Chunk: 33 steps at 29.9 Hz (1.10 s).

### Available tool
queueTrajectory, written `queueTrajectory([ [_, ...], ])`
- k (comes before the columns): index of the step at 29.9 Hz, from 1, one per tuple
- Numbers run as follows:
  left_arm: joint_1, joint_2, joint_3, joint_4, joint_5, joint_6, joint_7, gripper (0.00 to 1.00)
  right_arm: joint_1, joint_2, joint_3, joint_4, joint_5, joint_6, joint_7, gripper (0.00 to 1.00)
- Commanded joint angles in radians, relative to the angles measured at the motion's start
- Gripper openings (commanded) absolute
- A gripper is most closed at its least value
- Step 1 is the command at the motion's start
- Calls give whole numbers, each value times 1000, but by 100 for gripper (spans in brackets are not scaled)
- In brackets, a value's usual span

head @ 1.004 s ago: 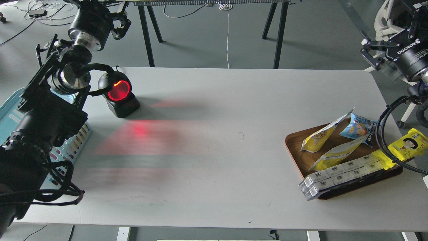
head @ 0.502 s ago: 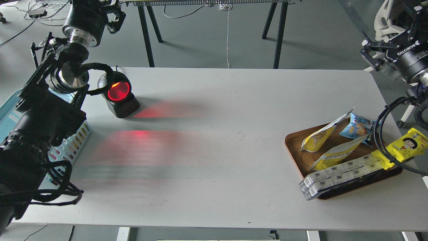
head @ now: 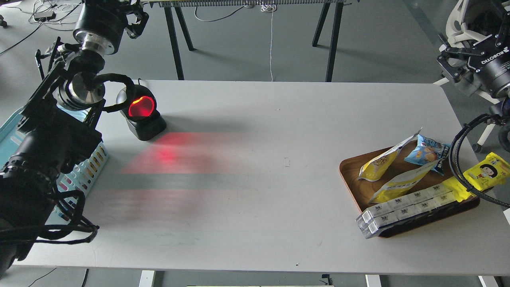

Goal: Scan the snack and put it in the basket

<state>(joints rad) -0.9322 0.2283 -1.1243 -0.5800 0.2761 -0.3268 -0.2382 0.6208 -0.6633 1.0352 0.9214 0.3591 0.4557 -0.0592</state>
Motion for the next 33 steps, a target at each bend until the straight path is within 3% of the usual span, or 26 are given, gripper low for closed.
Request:
queueTrajectory([
  [1, 0, 0, 1, 0, 0, 2, -1, 100, 19, -45, -55, 2, 1, -5, -2, 99],
  [11, -2, 5, 0, -1, 2, 0, -3, 100, 239, -226, -386, 73, 3, -29, -5, 99],
  [19, -5, 22, -5, -3, 0, -1, -3, 100, 807, -366, -1021, 232, -18, -52, -17, 99],
  [26, -14, 28, -6, -3, 0, -1, -3, 100, 1400, -363, -1611, 401, -173, -72, -74, 99],
  [30, -14, 39, -6, -3, 0, -1, -3, 100, 1579, -331, -1808, 490, -221, -91, -99, 99],
  [33, -14, 42, -6, -3, 0, -1, -3, 100, 1640, -314, -1894, 562, -259, -132, -164, 99],
])
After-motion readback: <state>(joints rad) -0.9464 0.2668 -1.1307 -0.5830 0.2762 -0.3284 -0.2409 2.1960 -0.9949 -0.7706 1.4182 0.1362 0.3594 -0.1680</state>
